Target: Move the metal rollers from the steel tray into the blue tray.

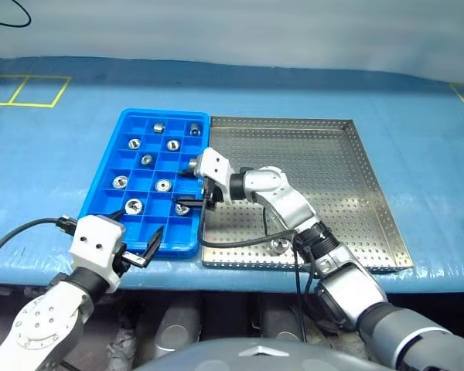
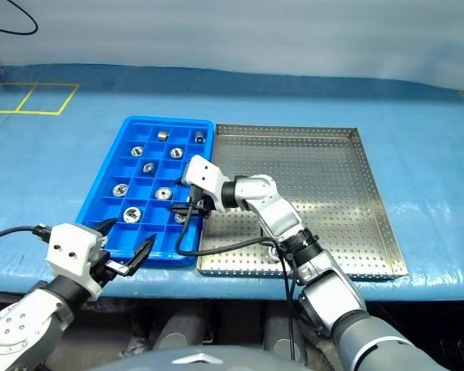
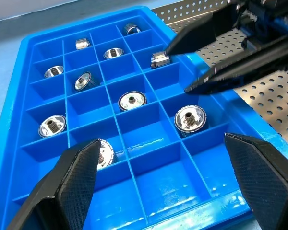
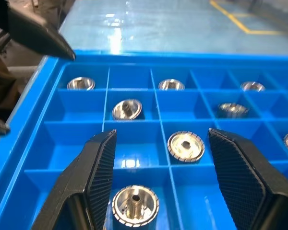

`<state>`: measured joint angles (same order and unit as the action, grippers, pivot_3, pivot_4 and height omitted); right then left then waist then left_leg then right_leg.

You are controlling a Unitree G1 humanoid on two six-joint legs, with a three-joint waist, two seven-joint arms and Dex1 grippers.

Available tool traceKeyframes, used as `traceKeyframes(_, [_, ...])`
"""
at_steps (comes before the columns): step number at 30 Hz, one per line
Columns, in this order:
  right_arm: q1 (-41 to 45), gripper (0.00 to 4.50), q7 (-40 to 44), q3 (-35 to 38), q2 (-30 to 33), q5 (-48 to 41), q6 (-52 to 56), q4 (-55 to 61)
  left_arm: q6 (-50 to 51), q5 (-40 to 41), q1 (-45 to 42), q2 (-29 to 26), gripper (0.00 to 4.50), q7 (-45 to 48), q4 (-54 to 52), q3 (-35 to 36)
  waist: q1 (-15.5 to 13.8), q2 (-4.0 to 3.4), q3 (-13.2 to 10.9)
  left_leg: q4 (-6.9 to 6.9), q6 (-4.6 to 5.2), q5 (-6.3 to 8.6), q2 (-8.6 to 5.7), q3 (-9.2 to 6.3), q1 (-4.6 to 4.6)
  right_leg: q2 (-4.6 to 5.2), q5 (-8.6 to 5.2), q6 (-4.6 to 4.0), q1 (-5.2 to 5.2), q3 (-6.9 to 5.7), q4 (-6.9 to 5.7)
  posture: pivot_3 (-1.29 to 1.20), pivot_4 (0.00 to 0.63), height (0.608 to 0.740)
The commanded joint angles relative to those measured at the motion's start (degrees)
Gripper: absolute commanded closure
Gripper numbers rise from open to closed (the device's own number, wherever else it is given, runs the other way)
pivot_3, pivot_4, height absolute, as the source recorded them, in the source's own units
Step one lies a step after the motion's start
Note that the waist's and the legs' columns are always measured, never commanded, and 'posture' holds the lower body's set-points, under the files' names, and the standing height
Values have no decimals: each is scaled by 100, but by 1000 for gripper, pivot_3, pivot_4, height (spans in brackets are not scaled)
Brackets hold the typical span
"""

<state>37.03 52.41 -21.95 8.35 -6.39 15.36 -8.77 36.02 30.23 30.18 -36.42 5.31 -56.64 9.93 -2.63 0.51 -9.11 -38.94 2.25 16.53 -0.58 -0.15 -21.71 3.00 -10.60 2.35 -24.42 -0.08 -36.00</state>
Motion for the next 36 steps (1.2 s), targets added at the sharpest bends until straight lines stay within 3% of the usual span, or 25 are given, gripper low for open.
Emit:
traceKeyframes(1, [-165, 1289, -1, 317, 395, -143, 215, 841, 161, 29, -331, -32, 0, 83, -327, -147, 12, 0, 0, 0, 0, 0, 0, -1, 0, 0, 0, 0, 1, -1, 0, 129, 150, 740])
traceKeyframes(4, [-688, 1289, 219, 481, 1457, 14, 450, 1720, 348, 21, -904, -4, 0, 185, -183, -409, -38, 0, 0, -3, 3, 2, -6, -11, -1, 4, -1, 1, 4, -8, 10, 91, 150, 740])
traceKeyframes(10, [-1647, 1289, 7, 1067, 2542, -126, 1147, 2641, 550, 2, -1844, -53, 0, 672, 228, -918, 176, -4, -1, -5, 9, 5, -1, 6, -6, 10, -2, 3, 7, -5, 7, -17, 150, 740])
traceKeyframes(21, [-2937, 1289, -562, 1818, 2772, -580, 2014, 3766, 68, -134, -2579, -290, 0, 2327, 1226, -1665, 501, -2, -2, -11, 22, 12, 5, 21, -5, 4, -6, 6, 3, 7, 4, -149, 150, 740])
traceKeyframes(25, [-3278, 1289, -501, 2008, 2785, -1002, 2172, 4068, 5, -189, -2721, -190, 0, 2514, 1361, -1833, 534, -1, -2, -15, 26, 14, 5, 25, -6, 5, -18, 34, 3, 12, 5, -164, 150, 740])
traceKeyframes(36, [-3799, 1289, -539, 1568, 2911, -1123, 2325, 4022, -11, -329, -2649, 28, 0, 2598, 1367, -1962, 642, 0, -1, -17, 30, 17, 5, 35, -2, 6, -16, 41, 2, 22, 4, -159, 150, 740])
